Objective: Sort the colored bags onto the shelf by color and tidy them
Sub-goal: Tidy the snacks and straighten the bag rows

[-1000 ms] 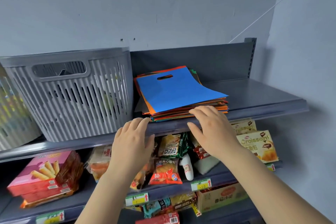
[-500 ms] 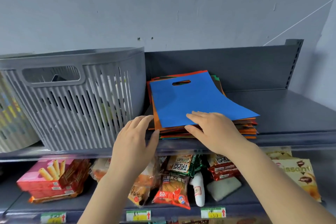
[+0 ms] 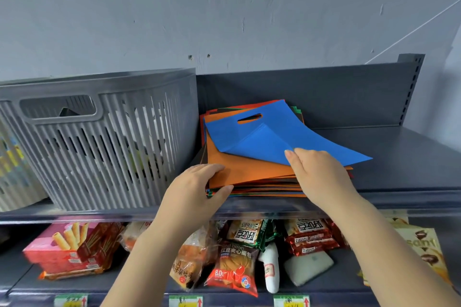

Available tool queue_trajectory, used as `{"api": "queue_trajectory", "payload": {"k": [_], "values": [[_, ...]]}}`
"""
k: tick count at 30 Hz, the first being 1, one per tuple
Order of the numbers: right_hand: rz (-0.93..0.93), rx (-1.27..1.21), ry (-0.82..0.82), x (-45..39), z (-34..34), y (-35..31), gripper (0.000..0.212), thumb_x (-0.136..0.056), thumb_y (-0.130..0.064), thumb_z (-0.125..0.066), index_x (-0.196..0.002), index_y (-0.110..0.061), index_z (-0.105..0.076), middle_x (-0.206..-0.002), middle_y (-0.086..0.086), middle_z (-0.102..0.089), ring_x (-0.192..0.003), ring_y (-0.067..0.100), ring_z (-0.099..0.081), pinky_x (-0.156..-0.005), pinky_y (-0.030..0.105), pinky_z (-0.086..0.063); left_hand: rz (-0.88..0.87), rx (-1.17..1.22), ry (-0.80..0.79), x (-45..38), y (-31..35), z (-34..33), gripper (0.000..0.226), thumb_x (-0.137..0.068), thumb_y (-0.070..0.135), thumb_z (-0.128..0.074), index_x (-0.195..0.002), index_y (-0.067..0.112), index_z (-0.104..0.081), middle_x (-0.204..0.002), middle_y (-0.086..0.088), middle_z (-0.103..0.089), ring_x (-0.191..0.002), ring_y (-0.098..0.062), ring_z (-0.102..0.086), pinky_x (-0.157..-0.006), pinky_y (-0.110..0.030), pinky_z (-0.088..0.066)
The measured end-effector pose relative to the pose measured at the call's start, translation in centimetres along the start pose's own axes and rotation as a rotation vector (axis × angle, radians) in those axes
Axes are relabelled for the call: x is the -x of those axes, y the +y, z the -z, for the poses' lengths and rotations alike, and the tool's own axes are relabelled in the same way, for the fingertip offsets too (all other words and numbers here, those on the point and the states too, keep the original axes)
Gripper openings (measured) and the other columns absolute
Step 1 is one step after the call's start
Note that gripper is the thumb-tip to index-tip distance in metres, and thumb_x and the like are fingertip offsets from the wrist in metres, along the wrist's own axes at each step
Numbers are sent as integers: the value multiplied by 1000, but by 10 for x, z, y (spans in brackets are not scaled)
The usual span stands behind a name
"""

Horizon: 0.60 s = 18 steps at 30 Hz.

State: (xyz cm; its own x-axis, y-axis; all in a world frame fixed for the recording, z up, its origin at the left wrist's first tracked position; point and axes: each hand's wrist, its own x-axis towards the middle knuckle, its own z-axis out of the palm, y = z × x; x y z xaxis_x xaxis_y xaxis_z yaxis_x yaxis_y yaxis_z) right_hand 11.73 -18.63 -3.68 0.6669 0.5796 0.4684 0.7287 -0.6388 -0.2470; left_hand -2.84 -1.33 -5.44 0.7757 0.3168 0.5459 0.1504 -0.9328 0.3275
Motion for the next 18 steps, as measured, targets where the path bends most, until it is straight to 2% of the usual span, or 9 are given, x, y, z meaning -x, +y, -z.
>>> {"api": "queue_trajectory", "payload": {"k": [2,4,6,9,11,13,15,18], "values": [[21,66,-6,4,0,2,42,-102,-36,-20,-63,-23,-30,-59,-5,-41,-57,8,-43,-46,21,-25,-16,10,17,-1,0,-1,43,-91,39,-55,-132,24,-53,-128,11,-55,-118,-4,-47,-88,-7,-25],[49,94,-25,8,1,2,42,-101,-39,-20,-71,-25,-44,-66,-6,-51,-67,12,-55,-51,22,-39,-36,-5,20,-2,-2,-1,43,-90,45,-57,-126,22,-58,-120,10,-61,-113,-7,-52,-88,-10,-29],[76,49,-46,11,4,3,48,-100,-46,-20,-97,-24,-62,-84,-6,-66,-83,13,-62,-67,27,-49,-80,-26,0,-3,-2,1,51,-81,50,-54,-121,21,-63,-111,9,-65,-105,-9,-57,-89,-17,-37],[75,-100,-137,10,12,3,65,-91,-63,-14,-126,-30,-58,-121,-12,-63,-115,11,-55,-89,27,-44,-66,-9,-3,-6,-4,4,33,-88,41,-60,-115,24,-66,-105,12,-66,-100,-8,-58,-86,-22,-45],[19,-192,-162,4,15,8,57,-92,-58,-22,-128,-28,-57,-129,-12,-58,-123,11,-49,-93,28,-40,-28,21,12,-9,-4,6,24,-90,34,-60,-110,27,-69,-99,14,-67,-94,-7,-60,-81,-26,-49],[-38,-232,-131,-5,15,18,44,-96,-50,-33,-124,-28,-60,-128,-11,-59,-121,10,-50,-91,30,-41,-1,25,82,-13,-3,7,19,-89,31,-61,-103,23,-72,-90,11,-69,-84,-10,-64,-75,-33,-53],[-99,-195,-127,-15,13,30,38,-95,-48,-41,-120,-27,-61,-128,-11,-58,-119,12,-50,-91,32,-43,42,36,186,-19,1,6,21,-87,30,-64,-101,17,-72,-86,3,-69,-77,-14,-63,-71,-31,-53],[-211,-125,-153,-28,13,46,42,-95,-47,-44,-128,-24,-54,-137,-7,-51,-123,17,-48,-100,37,-39,144,42,267,-29,5,5,30,-84,38,-65,-100,14,-69,-83,2,-64,-74,-14,-56,-67,-26,-44]]}}
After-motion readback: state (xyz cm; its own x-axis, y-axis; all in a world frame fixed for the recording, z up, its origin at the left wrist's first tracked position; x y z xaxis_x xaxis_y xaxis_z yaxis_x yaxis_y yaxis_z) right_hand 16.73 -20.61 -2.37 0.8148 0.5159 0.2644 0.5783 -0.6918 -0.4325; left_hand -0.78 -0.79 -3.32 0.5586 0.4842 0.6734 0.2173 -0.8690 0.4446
